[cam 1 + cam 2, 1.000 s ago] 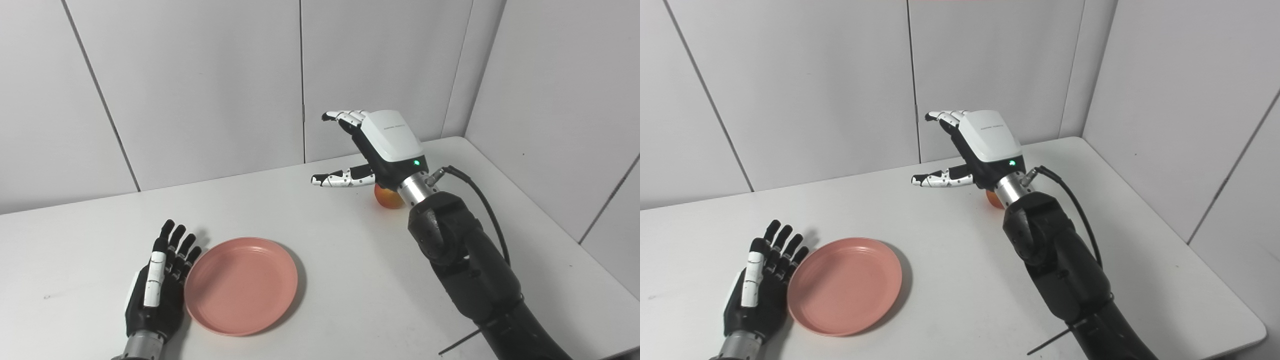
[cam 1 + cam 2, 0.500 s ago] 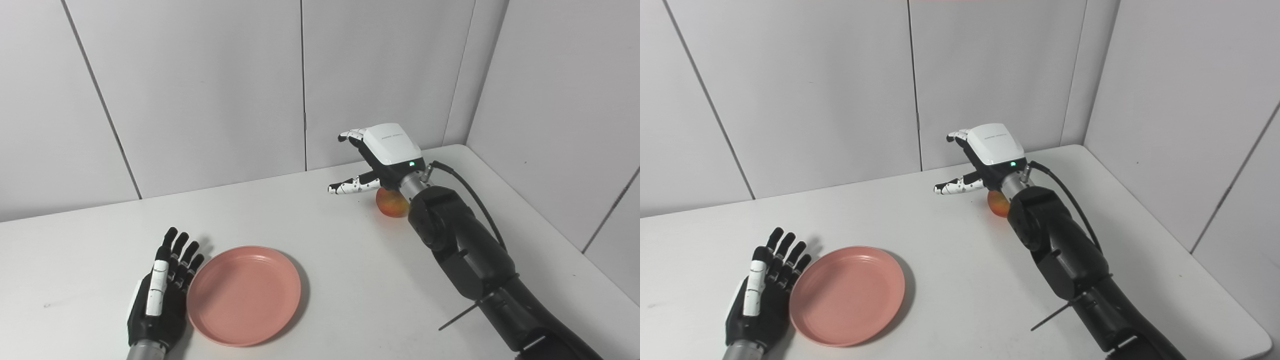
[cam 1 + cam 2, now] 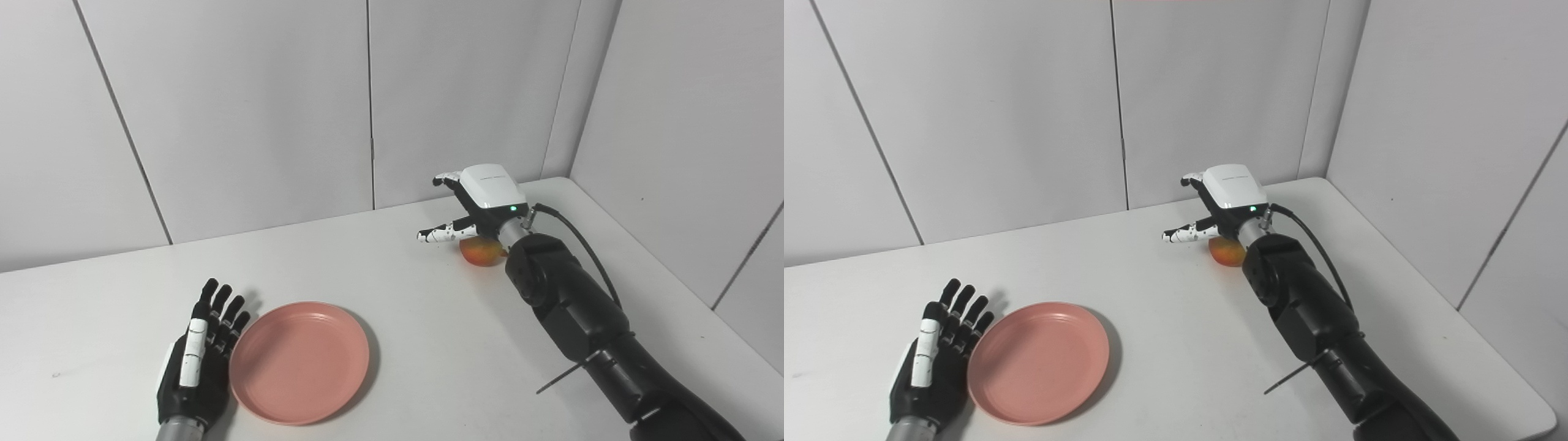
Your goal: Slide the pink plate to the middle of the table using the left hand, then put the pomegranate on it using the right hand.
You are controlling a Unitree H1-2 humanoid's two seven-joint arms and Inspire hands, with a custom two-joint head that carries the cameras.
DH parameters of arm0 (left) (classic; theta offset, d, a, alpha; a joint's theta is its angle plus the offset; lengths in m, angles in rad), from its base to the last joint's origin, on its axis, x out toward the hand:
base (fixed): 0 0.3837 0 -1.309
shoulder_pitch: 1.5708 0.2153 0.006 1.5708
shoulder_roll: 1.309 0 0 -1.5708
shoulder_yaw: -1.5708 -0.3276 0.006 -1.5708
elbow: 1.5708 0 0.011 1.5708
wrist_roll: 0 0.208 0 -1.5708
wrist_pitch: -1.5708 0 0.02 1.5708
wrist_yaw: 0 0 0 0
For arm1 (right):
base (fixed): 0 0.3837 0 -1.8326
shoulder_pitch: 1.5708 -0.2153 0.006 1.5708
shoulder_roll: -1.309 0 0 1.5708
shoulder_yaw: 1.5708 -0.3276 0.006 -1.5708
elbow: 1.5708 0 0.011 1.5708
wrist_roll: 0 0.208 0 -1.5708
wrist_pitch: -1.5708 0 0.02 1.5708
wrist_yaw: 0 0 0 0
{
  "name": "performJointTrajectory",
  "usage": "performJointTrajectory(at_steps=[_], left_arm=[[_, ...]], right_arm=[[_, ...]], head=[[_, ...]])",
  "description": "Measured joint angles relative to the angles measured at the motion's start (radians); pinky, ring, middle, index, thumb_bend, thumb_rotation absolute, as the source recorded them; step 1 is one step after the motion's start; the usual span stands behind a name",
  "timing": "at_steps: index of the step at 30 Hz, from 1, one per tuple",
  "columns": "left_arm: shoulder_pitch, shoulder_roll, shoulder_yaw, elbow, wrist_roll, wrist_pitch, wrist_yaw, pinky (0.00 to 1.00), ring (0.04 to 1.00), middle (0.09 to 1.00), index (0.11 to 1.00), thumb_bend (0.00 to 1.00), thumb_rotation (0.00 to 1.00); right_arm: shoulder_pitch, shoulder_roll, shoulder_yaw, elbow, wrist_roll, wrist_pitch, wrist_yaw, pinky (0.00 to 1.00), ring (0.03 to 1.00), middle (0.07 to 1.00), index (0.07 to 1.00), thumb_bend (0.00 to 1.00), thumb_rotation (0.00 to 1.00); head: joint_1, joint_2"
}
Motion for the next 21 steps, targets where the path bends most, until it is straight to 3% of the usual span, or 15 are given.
performJointTrajectory(at_steps=[8,21], left_arm=[[0.0,0.0,-0.001,0.0,0.0,0.002,0.0,0.99,0.979,1.0,1.0,0.8,0.65],[0.003,0.001,0.0,-0.008,0.0,0.009,0.0,0.98,0.978,1.0,1.0,0.81,0.64]], right_arm=[[0.022,0.0,-0.005,0.0,0.03,0.015,-0.026,0.66,0.752,0.787,0.764,0.81,0.7],[0.04,0.002,0.014,0.071,0.042,0.043,-0.072,0.7,0.765,0.792,0.756,0.81,0.71]], head=[[0.0,0.003],[0.002,0.008]])
